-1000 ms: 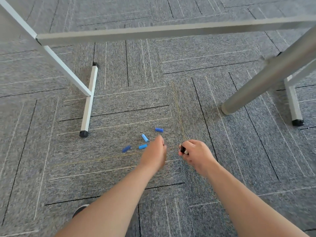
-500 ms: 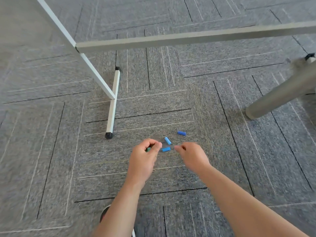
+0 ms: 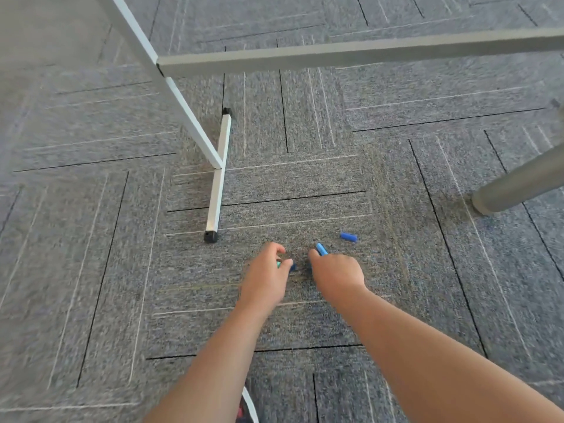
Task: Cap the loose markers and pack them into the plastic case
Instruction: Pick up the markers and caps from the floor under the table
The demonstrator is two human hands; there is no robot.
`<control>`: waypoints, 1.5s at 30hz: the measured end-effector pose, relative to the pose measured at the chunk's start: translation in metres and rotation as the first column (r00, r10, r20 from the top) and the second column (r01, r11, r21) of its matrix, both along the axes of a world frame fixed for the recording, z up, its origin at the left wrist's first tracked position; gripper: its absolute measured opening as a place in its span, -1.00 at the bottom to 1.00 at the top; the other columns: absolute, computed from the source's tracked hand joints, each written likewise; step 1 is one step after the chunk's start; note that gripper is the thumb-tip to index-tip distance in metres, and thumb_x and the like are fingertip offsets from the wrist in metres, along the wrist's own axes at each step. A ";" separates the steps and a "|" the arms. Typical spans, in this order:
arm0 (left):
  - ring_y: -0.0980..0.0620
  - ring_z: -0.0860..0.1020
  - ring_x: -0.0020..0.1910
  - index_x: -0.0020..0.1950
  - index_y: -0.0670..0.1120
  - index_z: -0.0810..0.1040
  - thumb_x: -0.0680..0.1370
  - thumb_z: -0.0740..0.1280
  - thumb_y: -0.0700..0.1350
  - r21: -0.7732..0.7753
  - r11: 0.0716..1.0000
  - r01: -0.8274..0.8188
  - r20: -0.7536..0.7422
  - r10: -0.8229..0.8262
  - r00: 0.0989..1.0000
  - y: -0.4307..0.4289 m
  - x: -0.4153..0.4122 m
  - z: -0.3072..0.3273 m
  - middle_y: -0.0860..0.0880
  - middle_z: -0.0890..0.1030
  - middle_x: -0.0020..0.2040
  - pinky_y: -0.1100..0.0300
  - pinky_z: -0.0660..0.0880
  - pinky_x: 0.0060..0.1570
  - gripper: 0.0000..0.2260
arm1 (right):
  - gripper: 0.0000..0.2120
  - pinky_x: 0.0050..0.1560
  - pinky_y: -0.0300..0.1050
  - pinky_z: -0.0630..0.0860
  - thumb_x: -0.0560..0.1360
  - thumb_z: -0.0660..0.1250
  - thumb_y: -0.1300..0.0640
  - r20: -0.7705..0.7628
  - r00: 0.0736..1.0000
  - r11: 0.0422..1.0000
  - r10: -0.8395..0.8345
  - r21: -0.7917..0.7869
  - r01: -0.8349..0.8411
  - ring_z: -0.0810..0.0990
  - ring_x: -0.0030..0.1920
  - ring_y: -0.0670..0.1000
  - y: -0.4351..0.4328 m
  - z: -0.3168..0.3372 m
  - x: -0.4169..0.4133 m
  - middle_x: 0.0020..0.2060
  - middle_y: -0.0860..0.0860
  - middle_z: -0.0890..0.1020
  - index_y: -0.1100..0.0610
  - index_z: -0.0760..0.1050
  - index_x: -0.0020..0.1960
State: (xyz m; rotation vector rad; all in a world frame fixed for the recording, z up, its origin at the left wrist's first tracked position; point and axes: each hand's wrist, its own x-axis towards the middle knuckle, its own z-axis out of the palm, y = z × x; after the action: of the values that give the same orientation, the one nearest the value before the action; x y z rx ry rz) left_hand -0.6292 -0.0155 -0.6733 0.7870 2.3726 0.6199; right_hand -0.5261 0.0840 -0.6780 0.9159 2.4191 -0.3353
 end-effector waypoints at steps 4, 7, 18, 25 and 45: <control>0.19 0.44 -0.30 0.24 -0.05 0.41 0.62 0.30 -0.03 -0.157 0.982 0.103 -0.077 -0.116 0.990 0.009 0.004 -0.013 0.01 0.50 0.12 0.29 0.30 -0.38 -0.77 | -0.63 -0.24 -0.01 0.43 0.59 0.13 0.31 -0.004 1.000 1.000 -0.017 -0.011 0.017 0.62 -0.09 0.17 0.002 0.001 -0.001 0.01 0.10 0.65 0.14 0.29 0.38; 0.17 0.46 -0.28 0.15 -0.08 0.38 0.61 0.30 -0.09 -0.219 0.955 0.199 -0.083 -0.221 0.972 0.012 0.007 -0.021 -0.11 0.46 0.16 0.32 0.37 -0.36 -0.83 | -0.63 -0.28 -0.02 0.44 0.58 0.08 0.34 -0.095 0.977 0.980 -0.191 -0.076 0.185 0.59 -0.18 0.14 0.006 0.002 0.000 -0.10 0.09 0.64 0.21 0.27 0.38; 0.16 0.39 -0.33 0.04 -0.11 0.43 0.67 0.18 -0.14 -0.221 0.950 0.219 -0.141 -0.254 0.957 0.028 0.003 -0.016 -0.02 0.53 -0.10 0.29 0.28 -0.41 -0.92 | -0.94 -0.40 -0.09 0.29 0.56 0.23 0.21 -0.187 0.417 0.401 -0.890 -0.756 0.517 0.34 -0.42 -0.03 0.041 0.009 0.045 -0.28 -0.07 0.53 0.13 0.47 -0.07; 0.12 0.33 -0.50 0.05 -0.02 0.48 0.66 0.22 -0.10 0.046 0.991 0.124 0.036 -0.125 0.991 0.060 0.023 0.010 0.03 0.54 -0.26 0.23 0.26 -0.51 -0.93 | -0.83 -0.47 -0.15 0.26 0.62 0.23 0.03 -0.314 0.526 0.602 -0.790 -0.560 0.570 0.33 -0.48 -0.01 0.057 0.000 0.065 -0.41 -0.01 0.51 0.03 0.47 -0.12; 0.14 0.40 -0.45 0.04 -0.06 0.45 0.61 0.30 0.05 -0.096 0.995 0.025 -0.012 -0.026 1.000 0.073 0.033 0.007 0.04 0.54 -0.25 0.26 0.26 -0.48 -0.82 | -0.77 -0.41 -0.10 0.38 0.62 0.24 0.16 -0.129 0.964 0.972 -0.234 -0.015 0.234 0.56 -0.29 0.08 0.078 -0.014 0.018 -0.34 -0.05 0.50 0.09 0.33 0.26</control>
State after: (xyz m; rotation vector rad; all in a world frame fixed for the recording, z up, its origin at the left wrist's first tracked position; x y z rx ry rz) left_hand -0.5965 0.0574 -0.6660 0.7800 2.3814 0.4876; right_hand -0.5079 0.1621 -0.6917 1.2187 2.4301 -0.4953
